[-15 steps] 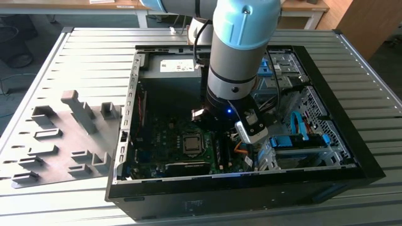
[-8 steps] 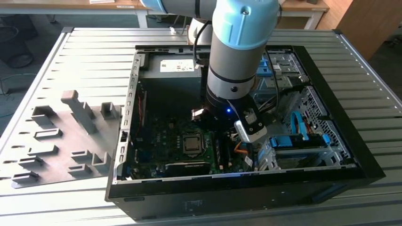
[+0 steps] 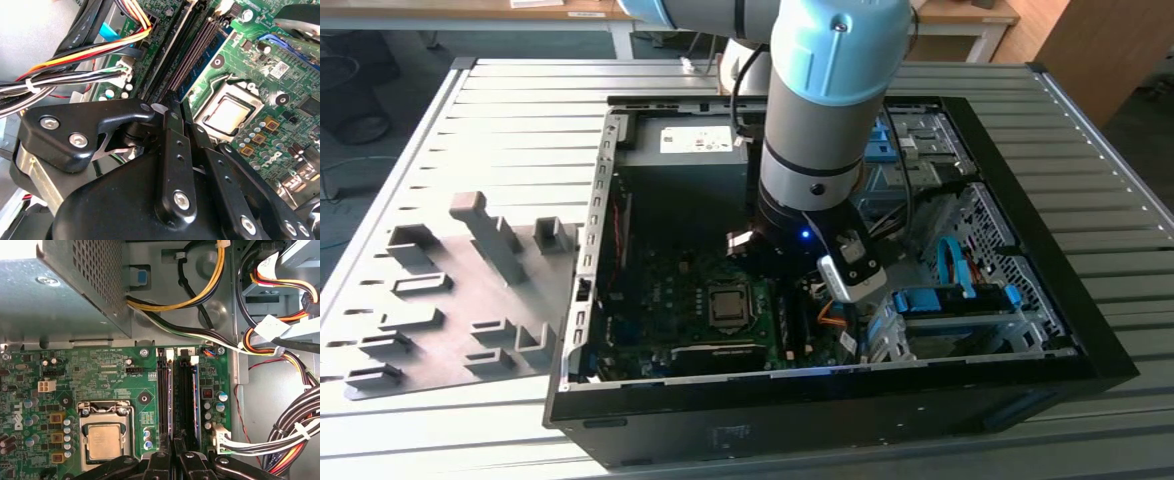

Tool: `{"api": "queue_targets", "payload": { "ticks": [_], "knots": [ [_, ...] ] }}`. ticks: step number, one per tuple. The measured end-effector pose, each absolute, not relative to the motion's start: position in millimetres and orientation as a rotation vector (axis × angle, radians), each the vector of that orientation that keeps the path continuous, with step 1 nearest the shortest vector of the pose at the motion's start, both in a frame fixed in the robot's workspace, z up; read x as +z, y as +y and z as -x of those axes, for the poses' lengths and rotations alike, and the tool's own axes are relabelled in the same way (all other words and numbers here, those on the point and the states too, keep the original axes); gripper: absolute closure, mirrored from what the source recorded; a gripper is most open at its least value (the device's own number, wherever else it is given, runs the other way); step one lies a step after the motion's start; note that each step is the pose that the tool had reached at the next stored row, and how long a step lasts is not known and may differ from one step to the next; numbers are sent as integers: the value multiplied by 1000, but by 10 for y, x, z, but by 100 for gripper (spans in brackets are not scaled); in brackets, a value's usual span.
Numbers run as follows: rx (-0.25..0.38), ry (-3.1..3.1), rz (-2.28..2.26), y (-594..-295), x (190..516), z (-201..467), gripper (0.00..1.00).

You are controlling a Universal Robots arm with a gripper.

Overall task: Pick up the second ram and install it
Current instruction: 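Insert the second ram into the second slot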

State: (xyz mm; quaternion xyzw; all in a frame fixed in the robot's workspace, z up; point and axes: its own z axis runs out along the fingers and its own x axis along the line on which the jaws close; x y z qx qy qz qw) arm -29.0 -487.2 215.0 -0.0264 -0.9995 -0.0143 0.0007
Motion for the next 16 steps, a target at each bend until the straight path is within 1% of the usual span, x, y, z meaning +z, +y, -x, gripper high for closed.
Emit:
{"api": "queue_targets", "payload": {
  "ticks": [16],
  "knots": [
    [-42,-3138,58,-4872,2178,268,86]
  ]
}}
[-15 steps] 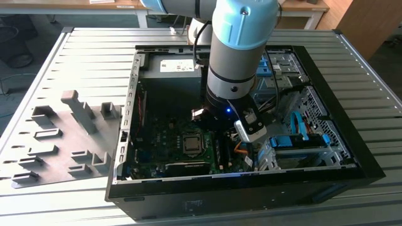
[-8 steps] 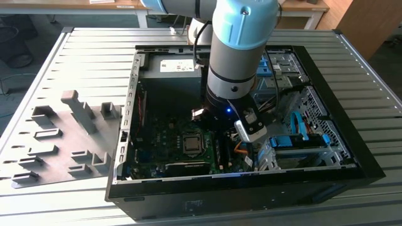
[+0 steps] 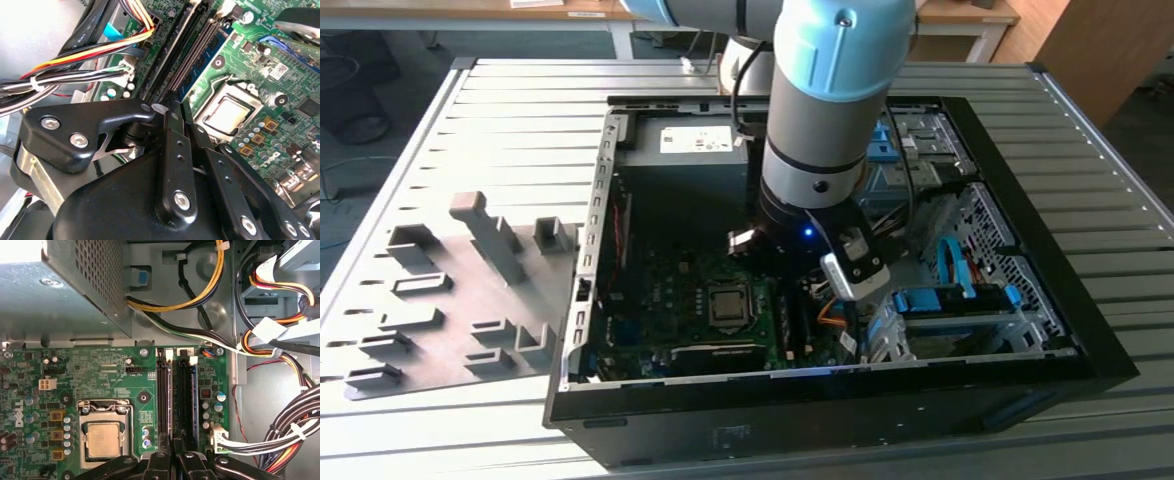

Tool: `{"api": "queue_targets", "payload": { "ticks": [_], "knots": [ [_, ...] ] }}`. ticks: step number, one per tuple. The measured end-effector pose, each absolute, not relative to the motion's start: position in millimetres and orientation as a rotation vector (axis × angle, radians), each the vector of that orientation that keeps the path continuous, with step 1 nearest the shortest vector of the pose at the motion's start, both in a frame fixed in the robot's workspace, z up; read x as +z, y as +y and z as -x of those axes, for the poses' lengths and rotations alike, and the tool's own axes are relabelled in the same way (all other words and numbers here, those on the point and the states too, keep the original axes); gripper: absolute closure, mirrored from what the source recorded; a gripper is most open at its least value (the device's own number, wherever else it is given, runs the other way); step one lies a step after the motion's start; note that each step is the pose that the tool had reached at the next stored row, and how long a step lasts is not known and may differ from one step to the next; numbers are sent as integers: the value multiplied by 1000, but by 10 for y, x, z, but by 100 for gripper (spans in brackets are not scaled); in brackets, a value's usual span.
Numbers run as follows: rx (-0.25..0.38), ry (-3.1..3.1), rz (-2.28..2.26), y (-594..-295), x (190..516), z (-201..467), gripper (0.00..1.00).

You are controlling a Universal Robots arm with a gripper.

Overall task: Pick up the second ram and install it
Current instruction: 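Insert the second ram into the second slot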

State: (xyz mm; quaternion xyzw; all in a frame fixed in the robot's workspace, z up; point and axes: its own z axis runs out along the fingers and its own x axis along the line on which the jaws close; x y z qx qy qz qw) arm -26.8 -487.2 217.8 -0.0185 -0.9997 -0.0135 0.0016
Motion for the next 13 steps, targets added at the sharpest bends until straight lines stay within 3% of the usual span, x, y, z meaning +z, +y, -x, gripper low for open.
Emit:
{"api": "queue_targets", "payload": {
  "ticks": [13],
  "knots": [
    [-42,-3134,41,-4859,2146,237,86]
  ]
}}
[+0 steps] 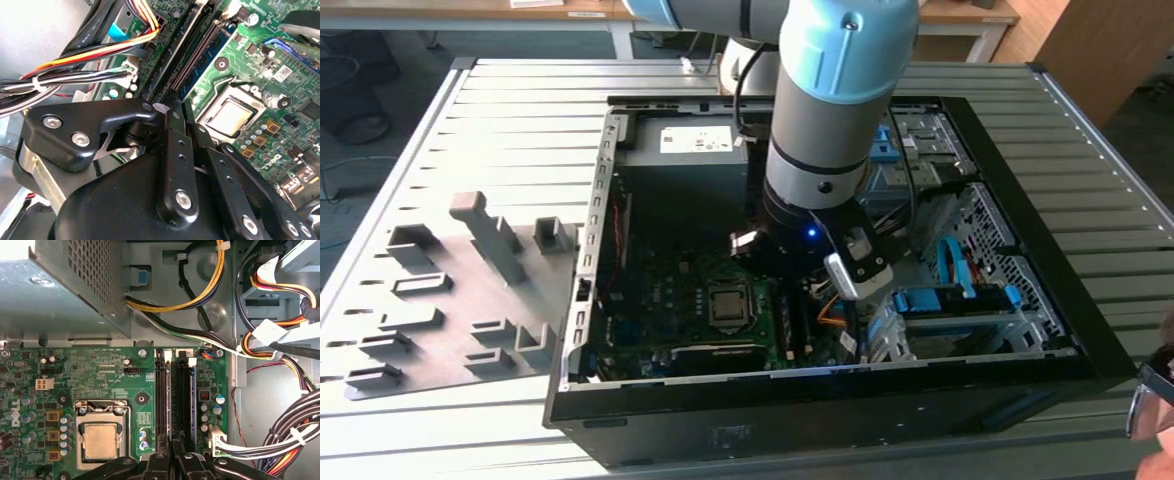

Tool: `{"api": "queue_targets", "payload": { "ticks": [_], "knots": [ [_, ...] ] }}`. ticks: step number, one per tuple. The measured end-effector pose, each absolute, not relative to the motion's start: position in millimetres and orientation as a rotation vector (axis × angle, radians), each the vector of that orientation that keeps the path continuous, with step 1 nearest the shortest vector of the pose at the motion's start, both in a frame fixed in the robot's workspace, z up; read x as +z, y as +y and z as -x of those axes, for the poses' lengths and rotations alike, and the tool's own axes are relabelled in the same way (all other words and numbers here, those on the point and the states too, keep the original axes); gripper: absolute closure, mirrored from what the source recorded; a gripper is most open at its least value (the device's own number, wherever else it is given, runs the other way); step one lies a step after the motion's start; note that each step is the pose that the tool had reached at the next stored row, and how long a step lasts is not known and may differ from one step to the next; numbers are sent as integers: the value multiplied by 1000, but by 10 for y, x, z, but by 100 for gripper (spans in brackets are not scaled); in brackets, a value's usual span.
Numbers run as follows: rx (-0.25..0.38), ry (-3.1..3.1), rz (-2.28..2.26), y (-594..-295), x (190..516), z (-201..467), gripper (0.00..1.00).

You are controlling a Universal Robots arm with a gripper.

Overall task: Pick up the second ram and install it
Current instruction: 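Insert the second ram into the second slot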

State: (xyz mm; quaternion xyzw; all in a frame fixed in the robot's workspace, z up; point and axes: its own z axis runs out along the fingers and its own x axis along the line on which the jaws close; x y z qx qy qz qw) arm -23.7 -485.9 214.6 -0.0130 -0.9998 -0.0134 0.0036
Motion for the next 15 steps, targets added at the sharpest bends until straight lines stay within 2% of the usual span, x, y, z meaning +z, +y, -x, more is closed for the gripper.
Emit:
{"api": "queue_targets", "payload": {
  "ticks": [15],
  "knots": [
    [-39,-3133,33,-4852,2116,230,86]
  ]
}}
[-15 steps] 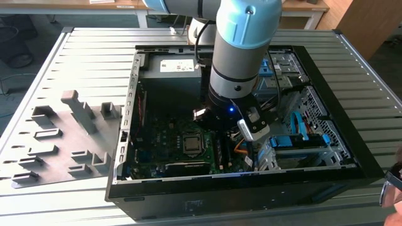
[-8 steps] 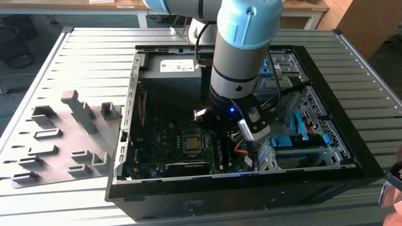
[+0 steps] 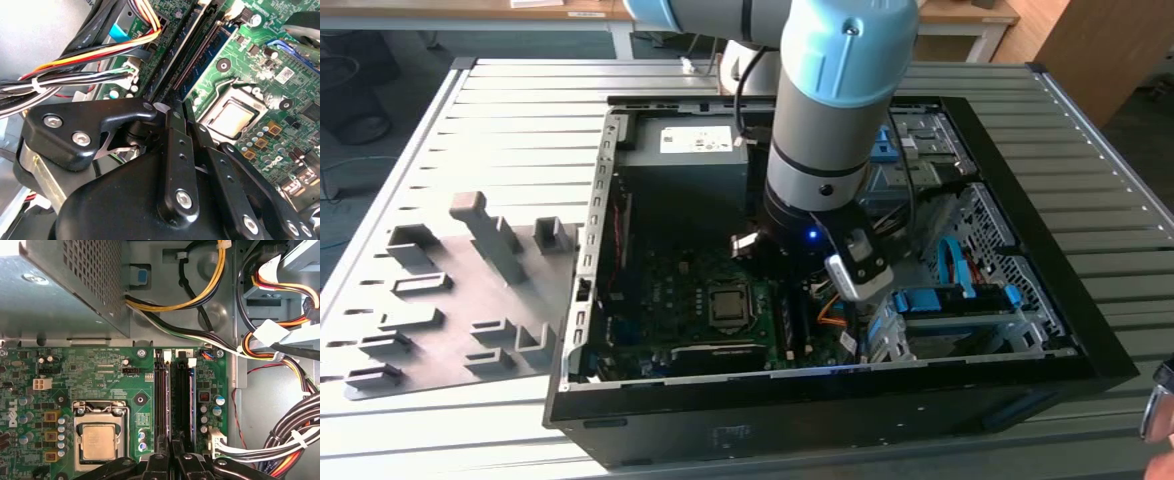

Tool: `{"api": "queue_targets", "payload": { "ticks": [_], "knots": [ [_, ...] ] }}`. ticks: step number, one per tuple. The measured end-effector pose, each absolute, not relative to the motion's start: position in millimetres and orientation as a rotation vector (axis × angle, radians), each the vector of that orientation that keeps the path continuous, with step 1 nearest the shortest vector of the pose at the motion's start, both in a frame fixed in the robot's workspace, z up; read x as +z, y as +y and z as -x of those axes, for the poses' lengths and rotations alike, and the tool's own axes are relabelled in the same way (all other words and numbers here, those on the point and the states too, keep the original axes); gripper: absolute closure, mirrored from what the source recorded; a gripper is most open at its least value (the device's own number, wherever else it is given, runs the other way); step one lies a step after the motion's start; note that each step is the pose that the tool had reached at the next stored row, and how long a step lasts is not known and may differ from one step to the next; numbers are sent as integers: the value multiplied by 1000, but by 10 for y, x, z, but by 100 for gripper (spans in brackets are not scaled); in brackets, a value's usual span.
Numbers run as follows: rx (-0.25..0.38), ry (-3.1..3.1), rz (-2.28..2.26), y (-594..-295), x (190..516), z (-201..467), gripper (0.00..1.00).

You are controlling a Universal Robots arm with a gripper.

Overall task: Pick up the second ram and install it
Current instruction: 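Insert the second ram into the second slot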

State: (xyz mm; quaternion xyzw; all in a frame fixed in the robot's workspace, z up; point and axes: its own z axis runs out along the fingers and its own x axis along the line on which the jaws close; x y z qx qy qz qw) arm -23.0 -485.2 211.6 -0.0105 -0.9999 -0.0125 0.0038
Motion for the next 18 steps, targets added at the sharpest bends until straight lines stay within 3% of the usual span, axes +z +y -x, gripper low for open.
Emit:
{"api": "queue_targets", "payload": {
  "ticks": [11,14,15,18],
  "knots": [
    [-45,-3134,33,-4846,2050,228,86],
    [-39,-3133,33,-4852,2058,230,80],
    [-40,-3133,33,-4851,2057,229,73],
    [-39,-3133,33,-4852,2087,230,73]
  ]
}}
